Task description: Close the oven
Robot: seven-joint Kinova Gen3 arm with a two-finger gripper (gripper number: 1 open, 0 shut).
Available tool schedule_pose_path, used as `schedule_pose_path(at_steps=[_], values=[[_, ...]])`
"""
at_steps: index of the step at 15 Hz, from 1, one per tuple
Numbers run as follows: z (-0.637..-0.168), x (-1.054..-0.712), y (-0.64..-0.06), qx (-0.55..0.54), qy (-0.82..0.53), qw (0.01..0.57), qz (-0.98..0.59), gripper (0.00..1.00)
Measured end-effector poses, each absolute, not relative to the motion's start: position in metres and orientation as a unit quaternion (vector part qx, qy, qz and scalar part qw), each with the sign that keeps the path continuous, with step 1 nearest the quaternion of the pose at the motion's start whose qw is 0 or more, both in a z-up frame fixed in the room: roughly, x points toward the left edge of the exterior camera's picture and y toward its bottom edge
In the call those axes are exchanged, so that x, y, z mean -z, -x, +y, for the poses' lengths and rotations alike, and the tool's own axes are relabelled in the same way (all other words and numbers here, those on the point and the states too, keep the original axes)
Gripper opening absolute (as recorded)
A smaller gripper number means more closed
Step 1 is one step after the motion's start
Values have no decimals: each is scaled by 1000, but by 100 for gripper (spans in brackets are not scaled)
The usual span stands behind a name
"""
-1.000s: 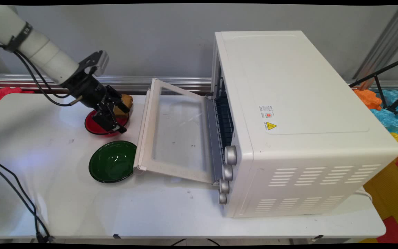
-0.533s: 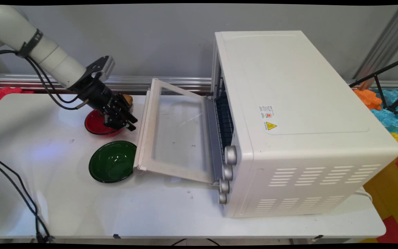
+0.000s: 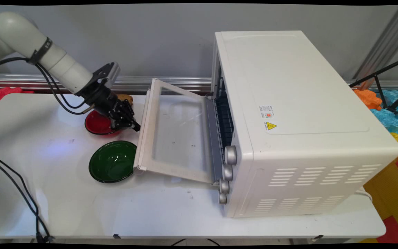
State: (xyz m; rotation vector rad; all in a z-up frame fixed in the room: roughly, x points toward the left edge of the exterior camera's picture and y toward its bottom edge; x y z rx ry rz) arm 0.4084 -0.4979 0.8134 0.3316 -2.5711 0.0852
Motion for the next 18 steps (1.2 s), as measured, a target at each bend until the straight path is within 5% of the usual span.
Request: schedule_pose_path(at_steps=[9, 18], values=[[-505, -799, -400, -33, -138, 314, -939, 0], [-516, -827, -385, -36, -141, 369, -918, 0]])
